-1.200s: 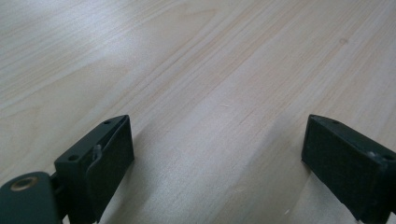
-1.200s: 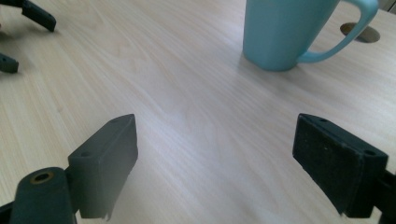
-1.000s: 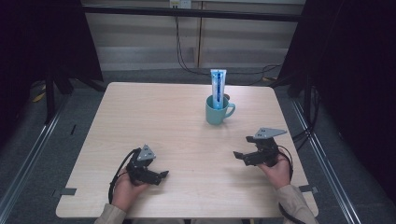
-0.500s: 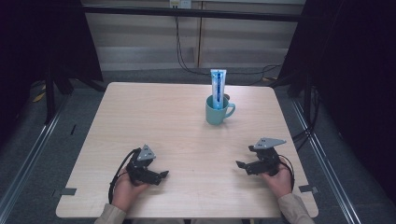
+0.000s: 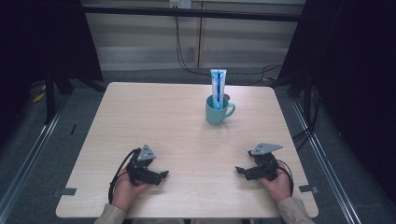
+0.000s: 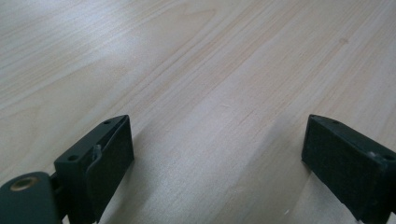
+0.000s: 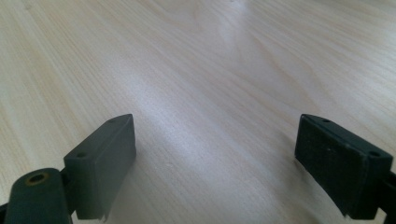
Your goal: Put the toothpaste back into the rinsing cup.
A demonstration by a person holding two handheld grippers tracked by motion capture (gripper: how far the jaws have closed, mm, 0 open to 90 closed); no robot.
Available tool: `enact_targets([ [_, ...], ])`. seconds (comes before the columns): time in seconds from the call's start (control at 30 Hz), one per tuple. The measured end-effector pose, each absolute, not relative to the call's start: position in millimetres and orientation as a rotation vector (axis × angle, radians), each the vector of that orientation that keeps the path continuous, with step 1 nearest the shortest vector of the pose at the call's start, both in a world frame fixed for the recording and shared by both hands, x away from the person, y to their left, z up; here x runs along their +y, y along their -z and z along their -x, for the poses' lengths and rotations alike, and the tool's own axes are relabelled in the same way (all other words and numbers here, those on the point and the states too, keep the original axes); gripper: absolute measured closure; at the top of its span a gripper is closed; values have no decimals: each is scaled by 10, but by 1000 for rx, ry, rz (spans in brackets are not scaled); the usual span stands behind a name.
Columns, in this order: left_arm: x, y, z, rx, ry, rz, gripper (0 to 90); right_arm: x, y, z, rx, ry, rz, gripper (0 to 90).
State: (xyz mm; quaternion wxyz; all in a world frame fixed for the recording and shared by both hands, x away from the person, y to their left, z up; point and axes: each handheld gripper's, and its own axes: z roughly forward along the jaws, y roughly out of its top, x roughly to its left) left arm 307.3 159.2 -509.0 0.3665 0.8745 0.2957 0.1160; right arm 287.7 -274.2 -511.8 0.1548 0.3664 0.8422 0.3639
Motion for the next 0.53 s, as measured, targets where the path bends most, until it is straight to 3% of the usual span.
enact_targets([
  [0.53, 1593, 5088, -3073, 760, -307, -2249, 87, -2750, 5124, -2882, 2417, -1044, -1077, 114],
])
